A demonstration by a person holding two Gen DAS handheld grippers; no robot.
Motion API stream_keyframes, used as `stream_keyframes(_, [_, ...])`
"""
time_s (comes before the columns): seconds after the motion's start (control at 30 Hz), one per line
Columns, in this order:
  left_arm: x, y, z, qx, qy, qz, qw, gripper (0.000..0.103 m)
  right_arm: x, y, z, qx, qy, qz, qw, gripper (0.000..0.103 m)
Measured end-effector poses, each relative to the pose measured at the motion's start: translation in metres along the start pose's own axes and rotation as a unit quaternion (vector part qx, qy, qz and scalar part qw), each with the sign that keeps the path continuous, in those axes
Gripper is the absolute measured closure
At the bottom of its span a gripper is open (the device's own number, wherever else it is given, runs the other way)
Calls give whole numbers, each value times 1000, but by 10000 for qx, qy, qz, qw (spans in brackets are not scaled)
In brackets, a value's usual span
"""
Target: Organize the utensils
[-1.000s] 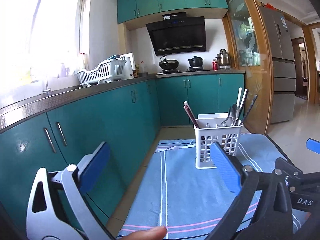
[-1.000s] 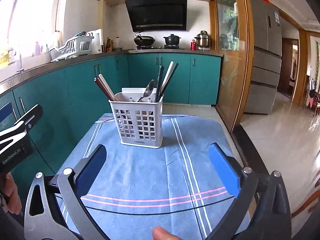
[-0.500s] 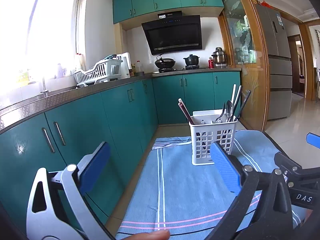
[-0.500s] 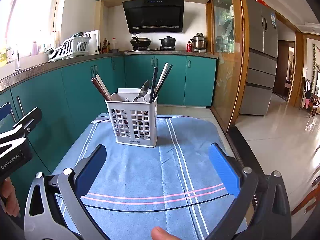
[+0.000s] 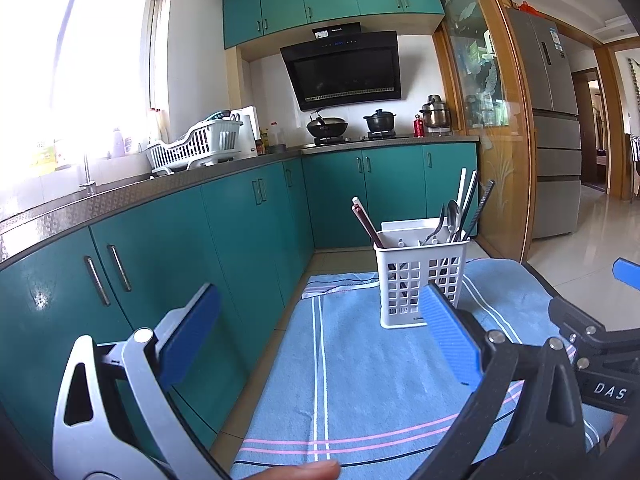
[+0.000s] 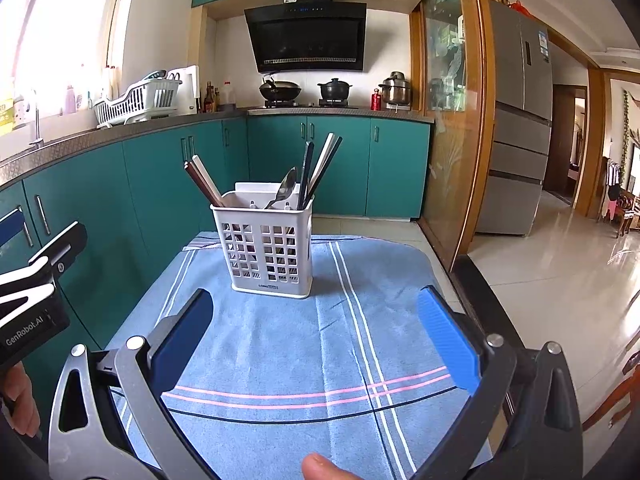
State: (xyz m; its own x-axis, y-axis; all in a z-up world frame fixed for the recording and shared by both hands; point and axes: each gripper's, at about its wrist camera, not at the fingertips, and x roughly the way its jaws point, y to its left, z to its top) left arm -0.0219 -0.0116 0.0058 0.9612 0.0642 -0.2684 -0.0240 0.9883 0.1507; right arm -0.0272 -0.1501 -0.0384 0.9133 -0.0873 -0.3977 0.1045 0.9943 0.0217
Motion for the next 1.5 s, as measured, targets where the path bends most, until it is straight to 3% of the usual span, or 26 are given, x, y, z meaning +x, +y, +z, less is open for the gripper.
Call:
stream_keyframes(0.6, [-10, -10, -3, 66, 12, -41, 10000, 4, -13, -7, -2, 16, -186, -64, 9998, 3])
stream_keyframes(1.5, [-4, -13, -4, 160, 98, -195, 9996, 4, -12, -16, -5, 61, -139, -96, 9998, 3])
